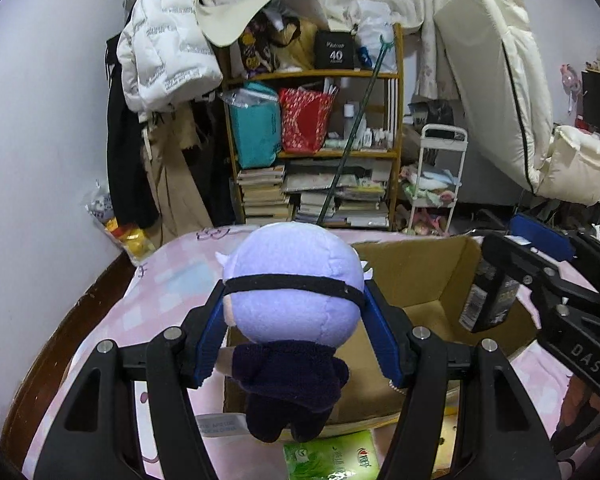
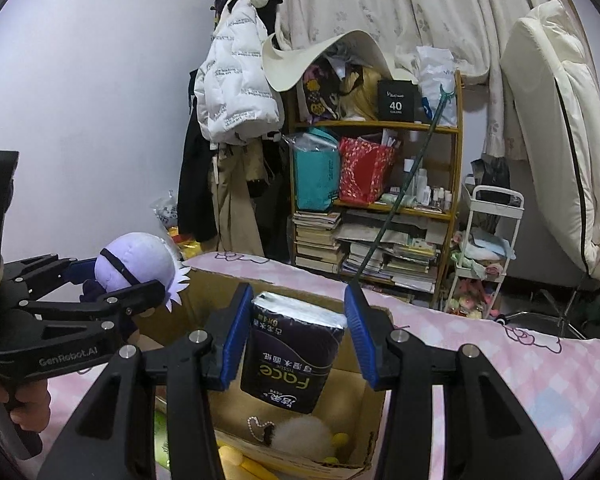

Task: Organize soft objects
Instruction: 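Lift the tissue pack and purple doll over the box with both tools, then open both tools to drop the doll and tissue pack into the box, then move both tools back toward the remaining plushes on the bed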

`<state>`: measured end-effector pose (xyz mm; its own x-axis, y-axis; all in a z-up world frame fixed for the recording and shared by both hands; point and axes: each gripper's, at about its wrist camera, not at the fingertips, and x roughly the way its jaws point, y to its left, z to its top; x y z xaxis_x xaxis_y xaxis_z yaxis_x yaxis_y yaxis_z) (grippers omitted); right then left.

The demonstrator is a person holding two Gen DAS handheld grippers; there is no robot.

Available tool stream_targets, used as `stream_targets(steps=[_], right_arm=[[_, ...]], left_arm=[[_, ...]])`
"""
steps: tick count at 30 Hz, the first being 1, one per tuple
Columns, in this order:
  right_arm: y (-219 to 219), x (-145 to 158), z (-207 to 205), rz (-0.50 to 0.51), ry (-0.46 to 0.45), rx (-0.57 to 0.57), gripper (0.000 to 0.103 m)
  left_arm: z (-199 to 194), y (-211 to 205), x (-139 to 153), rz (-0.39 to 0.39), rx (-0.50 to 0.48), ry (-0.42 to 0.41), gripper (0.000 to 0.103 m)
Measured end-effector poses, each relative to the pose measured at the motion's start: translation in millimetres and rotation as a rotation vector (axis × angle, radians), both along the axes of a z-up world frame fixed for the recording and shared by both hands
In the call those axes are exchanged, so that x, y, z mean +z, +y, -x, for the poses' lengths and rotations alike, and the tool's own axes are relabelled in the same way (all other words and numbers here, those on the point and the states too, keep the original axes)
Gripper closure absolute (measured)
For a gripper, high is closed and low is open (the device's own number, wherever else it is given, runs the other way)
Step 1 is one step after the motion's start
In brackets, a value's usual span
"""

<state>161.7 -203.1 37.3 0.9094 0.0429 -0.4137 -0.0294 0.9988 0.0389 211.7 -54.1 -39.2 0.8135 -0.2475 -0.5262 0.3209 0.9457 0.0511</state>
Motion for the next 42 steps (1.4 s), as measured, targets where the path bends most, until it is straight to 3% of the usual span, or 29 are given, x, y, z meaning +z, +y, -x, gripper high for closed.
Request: stream_targets(steps=[17, 24, 25, 28, 32, 35, 39, 42], right_arm=[[-2, -17, -3, 0.023, 0.039, -0.003, 0.053], [3, -20, -2, 0.046, 0.055, -0.006, 0.051], [3, -20, -1, 0.05, 0.055, -0.011, 0.05], [2, -18, 1, 0.059, 0.036, -0.051, 0.023], [-1, -11, 5, 0.043, 0.029, -0.068, 0.021], [-2, -6, 11, 0.04, 0.024, -0.076, 0.015], [0, 1, 19, 0.016, 0.039, -0.062, 0.014], [3, 7, 27, -0.003, 0.039, -0.053, 0.006]], left_arm=[[-15, 1, -14, -0.002, 0.003, 0.061, 0.038], [-6, 0, -9, -0.007, -0.004, 0.048, 0.017], [-5, -1, -9, -0.012, -0.003, 0.055, 0.017], [-3, 0, -9, -0.026, 0.014, 0.072, 0.017], [4, 7, -9, -0.052, 0.046, 0.084, 0.017], [11, 12, -4, -0.063, 0.07, 0.086, 0.009], [25, 23, 8, -0.034, 0.084, 0.08, 0.008], [35, 30, 15, -0.046, 0.095, 0.08, 0.008]])
